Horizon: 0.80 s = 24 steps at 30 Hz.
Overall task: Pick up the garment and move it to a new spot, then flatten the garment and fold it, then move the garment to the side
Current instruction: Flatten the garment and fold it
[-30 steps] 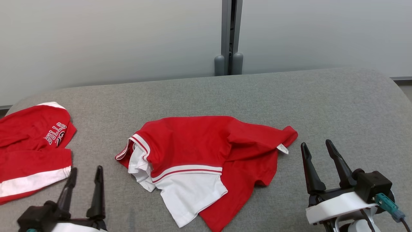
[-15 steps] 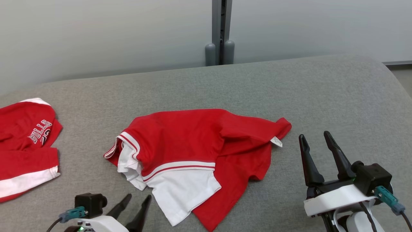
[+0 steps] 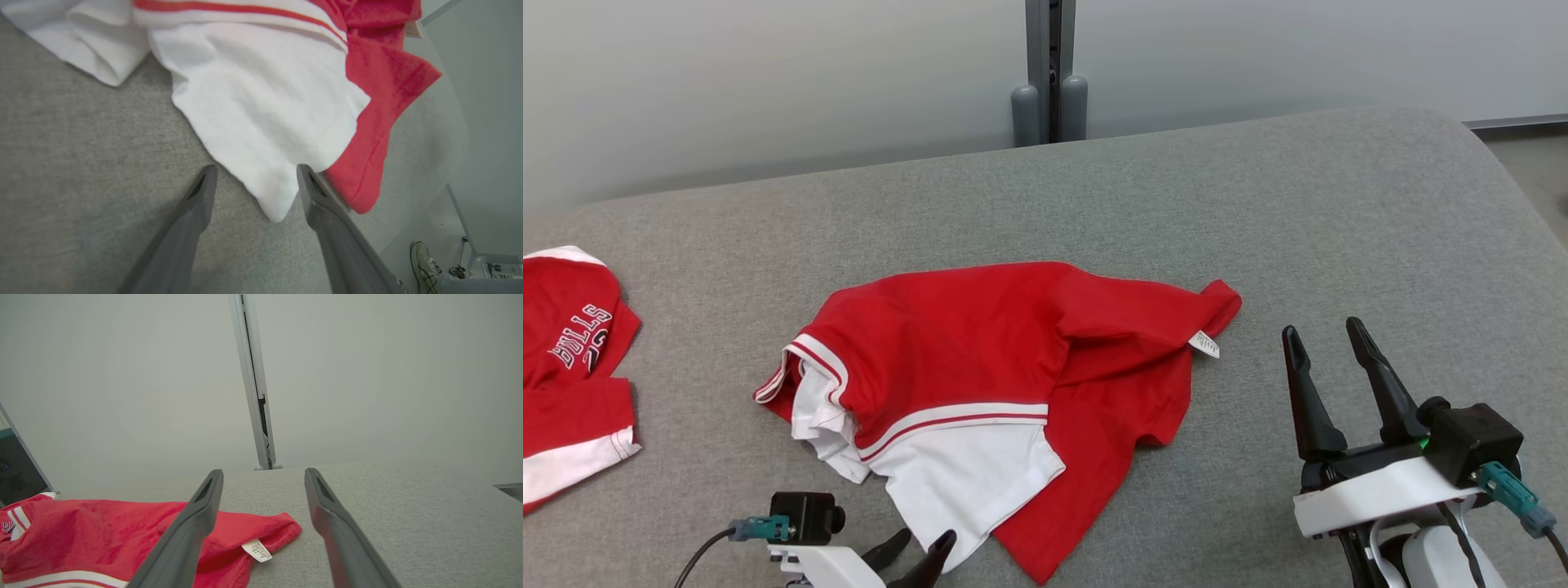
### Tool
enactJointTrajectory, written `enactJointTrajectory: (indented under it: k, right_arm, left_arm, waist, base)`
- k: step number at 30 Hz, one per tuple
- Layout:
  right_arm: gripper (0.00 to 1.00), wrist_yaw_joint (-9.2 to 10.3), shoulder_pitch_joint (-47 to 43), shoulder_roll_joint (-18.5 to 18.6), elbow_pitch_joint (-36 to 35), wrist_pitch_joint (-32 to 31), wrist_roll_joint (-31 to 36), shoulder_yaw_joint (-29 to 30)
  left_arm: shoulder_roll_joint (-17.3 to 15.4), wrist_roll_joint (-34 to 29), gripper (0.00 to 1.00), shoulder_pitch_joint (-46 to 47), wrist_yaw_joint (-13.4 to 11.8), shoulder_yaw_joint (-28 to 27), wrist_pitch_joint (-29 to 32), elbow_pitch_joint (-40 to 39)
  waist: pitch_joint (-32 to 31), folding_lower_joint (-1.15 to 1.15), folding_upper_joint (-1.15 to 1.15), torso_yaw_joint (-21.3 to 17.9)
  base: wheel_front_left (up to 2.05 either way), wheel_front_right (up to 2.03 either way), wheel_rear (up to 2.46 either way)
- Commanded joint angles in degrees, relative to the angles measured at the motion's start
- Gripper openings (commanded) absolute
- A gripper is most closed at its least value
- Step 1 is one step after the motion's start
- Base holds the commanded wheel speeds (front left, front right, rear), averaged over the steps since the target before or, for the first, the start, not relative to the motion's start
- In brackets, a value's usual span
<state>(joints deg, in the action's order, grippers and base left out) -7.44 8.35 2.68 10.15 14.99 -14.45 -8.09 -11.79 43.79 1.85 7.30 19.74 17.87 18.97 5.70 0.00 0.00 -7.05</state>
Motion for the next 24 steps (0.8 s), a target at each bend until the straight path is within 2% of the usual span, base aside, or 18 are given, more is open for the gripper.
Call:
enactJointTrajectory:
  k: [1, 2, 4, 5, 6, 15, 18, 24]
  right_arm:
    - [1.0, -0.09, 0.6, 0.4, -0.1, 0.3, -0.4, 0.0]
    - [1.0, -0.09, 0.6, 0.4, -0.2, 0.3, -0.4, 0.1]
    - [1.0, -0.09, 0.6, 0.4, -0.2, 0.3, -0.4, 0.1]
    - [1.0, -0.09, 0.6, 0.4, -0.2, 0.3, -0.5, 0.1]
    - [1.0, -0.09, 0.6, 0.4, -0.1, 0.3, -0.5, 0.0]
    - [1.0, -0.09, -0.1, 0.4, 0.3, 0.3, -0.7, 0.7]
    - [1.0, -0.09, -0.3, 0.4, 0.6, 0.3, -0.6, 0.9]
    - [1.0, -0.09, -0.7, 0.4, 0.9, 0.3, -0.5, 1.3]
  left_arm:
    - [-0.3, 0.0, 1.0, 0.8, 0.0, 0.5, 0.3, 1.1]
    - [0.0, 0.5, 1.0, 1.1, 0.1, 0.8, 0.4, 1.5]
    - [0.7, 1.5, 0.47, 1.8, 0.1, 1.7, 0.4, 1.9]
    - [0.7, 1.9, 0.37, 2.0, 0.1, 2.0, 0.3, 2.0]
    - [0.6, 2.2, 0.0, 2.3, 0.1, 2.3, 0.2, 2.1]
    - [-2.4, 4.2, 0.0, 3.2, 0.2, 3.4, -2.5, 0.9]
    - [-4.1, 5.1, 0.0, 2.1, 0.2, 2.3, -2.4, -1.2]
    - [-7.4, 7.8, 0.0, -2.1, -1.5, -0.9, -1.1, -8.0]
  waist:
    - [0.2, 0.0, 0.0, 0.0]
    - [0.2, 0.0, 0.0, 0.0]
    - [0.4, 0.0, 0.0, 0.1]
    - [0.4, 0.0, 0.0, 0.1]
    - [0.4, 0.0, 0.0, 0.2]
    - [-0.7, 0.0, 0.0, 1.8]
    - [-1.6, 0.0, 0.0, 2.9]
    - [-3.0, 0.0, 0.0, 5.1]
  base:
    - [0.0, 0.0, 0.0]
    - [0.0, 0.0, 0.0]
    - [0.0, 0.0, 0.0]
    - [0.0, 0.0, 0.0]
    - [0.0, 0.0, 0.0]
    - [0.0, 0.0, 0.0]
    - [0.0, 0.0, 0.0]
    - [0.0, 0.0, 0.0]
